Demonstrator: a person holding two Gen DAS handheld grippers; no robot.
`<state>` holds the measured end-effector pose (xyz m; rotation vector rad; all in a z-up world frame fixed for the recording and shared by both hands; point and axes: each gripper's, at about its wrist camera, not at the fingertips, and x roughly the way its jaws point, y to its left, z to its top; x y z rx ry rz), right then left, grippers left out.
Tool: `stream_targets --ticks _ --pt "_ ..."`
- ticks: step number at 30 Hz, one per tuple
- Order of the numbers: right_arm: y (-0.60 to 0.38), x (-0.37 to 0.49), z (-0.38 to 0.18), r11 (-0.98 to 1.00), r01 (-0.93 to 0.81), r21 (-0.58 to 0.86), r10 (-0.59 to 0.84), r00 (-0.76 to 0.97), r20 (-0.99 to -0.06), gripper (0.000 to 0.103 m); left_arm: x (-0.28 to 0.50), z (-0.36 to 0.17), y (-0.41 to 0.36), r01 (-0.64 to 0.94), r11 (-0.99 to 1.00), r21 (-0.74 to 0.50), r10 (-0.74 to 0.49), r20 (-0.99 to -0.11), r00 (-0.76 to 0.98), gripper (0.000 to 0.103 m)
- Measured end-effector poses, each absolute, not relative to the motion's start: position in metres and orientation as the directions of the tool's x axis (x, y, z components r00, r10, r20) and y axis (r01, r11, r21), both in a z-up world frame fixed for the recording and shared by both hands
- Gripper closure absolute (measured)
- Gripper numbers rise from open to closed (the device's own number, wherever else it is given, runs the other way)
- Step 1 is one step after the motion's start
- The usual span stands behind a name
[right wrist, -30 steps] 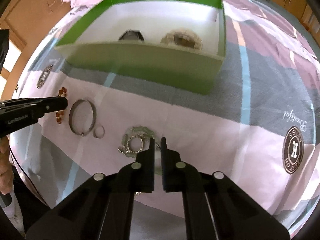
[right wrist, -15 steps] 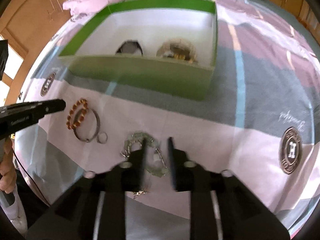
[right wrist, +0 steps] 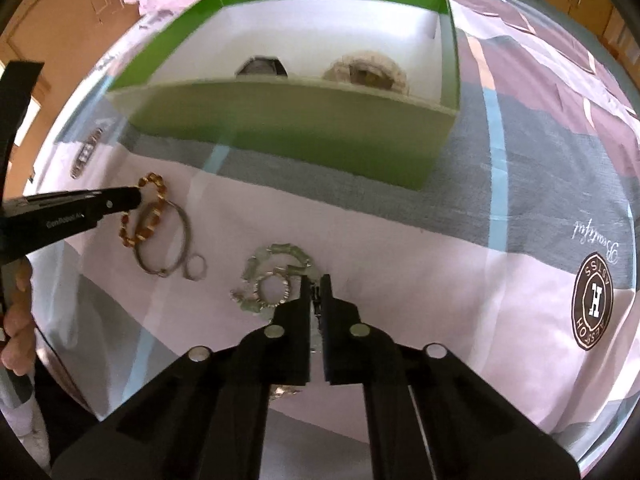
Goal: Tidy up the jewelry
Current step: 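Carry both bracelets into the green box and open both grippers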
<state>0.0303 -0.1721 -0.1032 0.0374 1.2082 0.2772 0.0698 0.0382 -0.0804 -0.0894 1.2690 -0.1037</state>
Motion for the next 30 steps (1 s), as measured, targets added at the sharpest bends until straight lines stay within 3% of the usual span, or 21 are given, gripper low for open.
stream_targets --ticks 9,18,25,30 --pt "-0.182 0.021 -0.045 0.949 -0.207 0.237 0.306 0.429 -0.850 0.100 0.059 -0.022 0.029 0.082 0.981 -0.174 -0.192 -0.899 0.393 0.096" --pt "-0.184 0.049 0.021 0.950 -0.234 0.209 0.307 0.556 -0.773 0.100 0.100 0.034 0.008 0.134 0.971 -0.197 -0.238 -0.849 0.472 0.096" --pt "-0.185 0.094 0.014 0.961 -0.200 0.189 0.272 0.586 -0.763 0.099 0.143 0.013 0.007 0.113 0.979 -0.172 -0.205 -0.853 0.480 0.096" --pt "-0.183 0.116 -0.028 0.967 -0.178 0.182 0.250 0.522 -0.815 0.100 0.163 -0.027 0.012 0.082 0.986 -0.143 -0.164 -0.897 0.410 0.095"
